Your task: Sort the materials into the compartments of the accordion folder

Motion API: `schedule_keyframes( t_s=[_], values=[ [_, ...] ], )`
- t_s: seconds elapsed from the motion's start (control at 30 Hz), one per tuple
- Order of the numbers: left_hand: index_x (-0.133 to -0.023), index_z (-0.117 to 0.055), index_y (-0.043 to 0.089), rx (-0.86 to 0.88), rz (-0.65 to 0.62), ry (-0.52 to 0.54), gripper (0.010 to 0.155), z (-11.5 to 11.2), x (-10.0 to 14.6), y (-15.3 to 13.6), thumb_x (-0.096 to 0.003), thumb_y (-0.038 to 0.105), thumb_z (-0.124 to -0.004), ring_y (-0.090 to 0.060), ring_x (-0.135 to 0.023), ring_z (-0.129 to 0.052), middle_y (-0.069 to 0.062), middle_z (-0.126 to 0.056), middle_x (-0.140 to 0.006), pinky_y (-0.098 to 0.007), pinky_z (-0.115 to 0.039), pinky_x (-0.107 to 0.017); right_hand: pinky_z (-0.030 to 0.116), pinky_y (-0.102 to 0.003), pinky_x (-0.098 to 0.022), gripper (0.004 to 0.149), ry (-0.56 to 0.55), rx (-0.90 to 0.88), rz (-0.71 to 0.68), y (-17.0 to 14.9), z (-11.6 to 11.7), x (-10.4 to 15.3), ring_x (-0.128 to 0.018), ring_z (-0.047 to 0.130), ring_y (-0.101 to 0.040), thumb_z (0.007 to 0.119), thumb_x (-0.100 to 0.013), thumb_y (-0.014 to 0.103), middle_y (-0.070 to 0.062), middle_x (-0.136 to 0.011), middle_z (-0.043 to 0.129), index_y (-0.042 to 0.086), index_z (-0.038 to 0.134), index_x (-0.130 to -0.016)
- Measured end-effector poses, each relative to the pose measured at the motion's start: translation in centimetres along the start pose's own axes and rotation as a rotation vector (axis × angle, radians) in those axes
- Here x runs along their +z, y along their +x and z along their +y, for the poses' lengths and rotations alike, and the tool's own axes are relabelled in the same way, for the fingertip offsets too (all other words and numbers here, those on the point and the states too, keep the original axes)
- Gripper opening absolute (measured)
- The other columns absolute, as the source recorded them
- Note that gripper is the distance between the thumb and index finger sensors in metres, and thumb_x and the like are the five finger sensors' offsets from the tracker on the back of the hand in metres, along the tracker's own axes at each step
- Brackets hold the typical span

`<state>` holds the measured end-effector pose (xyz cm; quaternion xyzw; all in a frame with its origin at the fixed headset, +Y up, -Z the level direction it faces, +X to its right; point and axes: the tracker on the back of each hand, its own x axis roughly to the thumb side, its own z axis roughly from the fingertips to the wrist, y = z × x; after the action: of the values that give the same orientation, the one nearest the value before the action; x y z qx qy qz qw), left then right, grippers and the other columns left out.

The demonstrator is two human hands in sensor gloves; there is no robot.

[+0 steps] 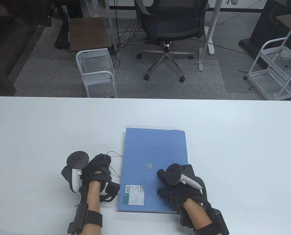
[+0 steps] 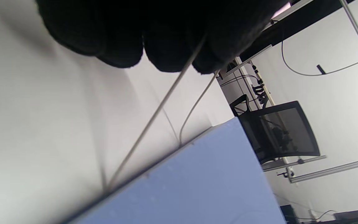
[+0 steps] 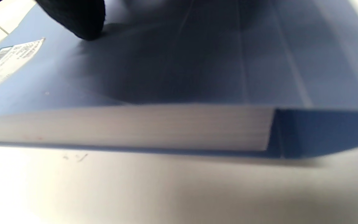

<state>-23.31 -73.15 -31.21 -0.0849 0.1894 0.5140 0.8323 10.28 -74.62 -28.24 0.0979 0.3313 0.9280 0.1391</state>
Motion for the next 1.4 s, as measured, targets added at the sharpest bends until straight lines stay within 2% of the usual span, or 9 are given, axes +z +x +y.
schedule_keyframes(
  t_s=[0.27,0.43,0.63,0.77,0.83,0.93,1.0,1.13,1.4],
  values=[
    [-0.094,-0.082,0.024,0.098,-0.063,-0.076,0.036,0.0,-0.4,-0.1,-0.0614,0.034,-0.071,-0.044,-0.087,-0.078,-0.013,-0.083,-0.094,-0.054,-0.071,-0.063,0.025,-0.085,-0.065,0.071,0.002,0.001,0.003,0.0,0.0,0.0,-0.097,-0.011,-0.055,0.064,-0.064,0.054,-0.022,-0.113,-0.013,0.037,0.017,-0.114],
    [-0.095,-0.082,0.022,0.133,-0.215,-0.273,0.037,-3.1,0.0,2.2,-0.0617,0.034,-0.072,-0.041,-0.087,-0.081,-0.01,-0.087,-0.091,-0.053,-0.074,-0.062,0.026,-0.085,-0.065,0.071,0.0,0.002,0.006,0.0,-0.1,-0.1,-0.098,-0.009,-0.056,0.066,-0.063,0.053,-0.022,-0.114,-0.011,0.037,0.019,-0.114],
    [-0.101,-0.079,0.019,-0.231,-0.324,-0.295,0.042,-7.5,0.2,5.1,-0.0601,0.023,-0.073,-0.037,-0.079,-0.091,-0.011,-0.087,-0.1,-0.048,-0.081,-0.056,0.028,-0.084,-0.066,0.07,0.004,0.01,0.018,0.1,-0.4,-0.3,-0.099,-0.006,-0.055,0.07,-0.062,0.051,-0.02,-0.115,-0.007,0.038,0.024,-0.114],
    [-0.095,-0.082,0.025,-0.583,-0.371,-0.229,0.04,-10.8,0.3,6.1,-0.0567,0.015,-0.076,-0.026,-0.068,-0.104,-0.006,-0.09,-0.101,-0.037,-0.092,-0.046,0.028,-0.084,-0.067,0.07,0.007,0.003,0.01,0.0,-0.5,-0.3,-0.099,-0.006,-0.054,0.071,-0.062,0.05,-0.019,-0.116,-0.007,0.038,0.026,-0.113],
    [-0.088,-0.088,0.028,-0.653,-0.403,-0.116,0.034,-11.7,0.3,6.6,-0.0551,0.021,-0.085,-0.021,-0.056,-0.109,-0.002,-0.097,-0.093,-0.032,-0.096,-0.036,0.028,-0.084,-0.067,0.07,0.009,-0.002,0.006,-0.1,-0.6,-0.3,-0.099,-0.006,-0.054,0.072,-0.062,0.05,-0.019,-0.116,-0.006,0.039,0.026,-0.113],
    [-0.087,-0.089,0.028,-0.779,-0.377,-0.106,0.038,-13.1,0.1,7.5,-0.0507,0.037,-0.096,-0.016,-0.05,-0.11,-0.002,-0.098,-0.091,-0.026,-0.098,-0.031,0.029,-0.084,-0.068,0.07,0.008,-0.013,-0.002,-0.3,-0.7,-0.3,-0.099,-0.006,-0.053,0.074,-0.061,0.048,-0.017,-0.117,-0.004,0.039,0.029,-0.113],
    [-0.089,-0.088,0.028,-0.894,-0.365,-0.136,0.043,-14.3,0.1,8.3,-0.0501,0.043,-0.097,-0.017,-0.051,-0.107,-0.003,-0.094,-0.094,-0.027,-0.097,-0.032,0.029,-0.084,-0.068,0.069,0.011,-0.029,-0.007,-0.4,-0.8,-0.3,-0.1,-0.005,-0.053,0.076,-0.061,0.047,-0.017,-0.117,-0.003,0.039,0.031,-0.113],
    [-0.093,-0.088,0.026,-1.127,-0.412,-0.047,0.047,-16.6,0.6,9.3,-0.051,0.047,-0.094,-0.016,-0.048,-0.107,-0.003,-0.094,-0.091,-0.027,-0.097,-0.031,0.03,-0.083,-0.069,0.069,0.017,-0.028,-0.02,-0.6,-1.0,-0.3,-0.1,-0.005,-0.052,0.077,-0.061,0.046,-0.015,-0.118,-0.002,0.039,0.033,-0.113],
    [-0.087,-0.089,0.023,-1.207,-0.3,-0.002,0.053,-18.2,-0.3,10.2,-0.0457,0.057,-0.09,-0.016,-0.046,-0.105,-0.004,-0.094,-0.084,-0.021,-0.094,-0.025,0.032,-0.082,-0.069,0.068,0.01,0.002,-0.009,-0.4,-0.9,-0.2,-0.101,-0.004,-0.051,0.075,-0.061,0.048,-0.013,-0.119,-0.001,0.039,0.032,-0.113]
  ],
)
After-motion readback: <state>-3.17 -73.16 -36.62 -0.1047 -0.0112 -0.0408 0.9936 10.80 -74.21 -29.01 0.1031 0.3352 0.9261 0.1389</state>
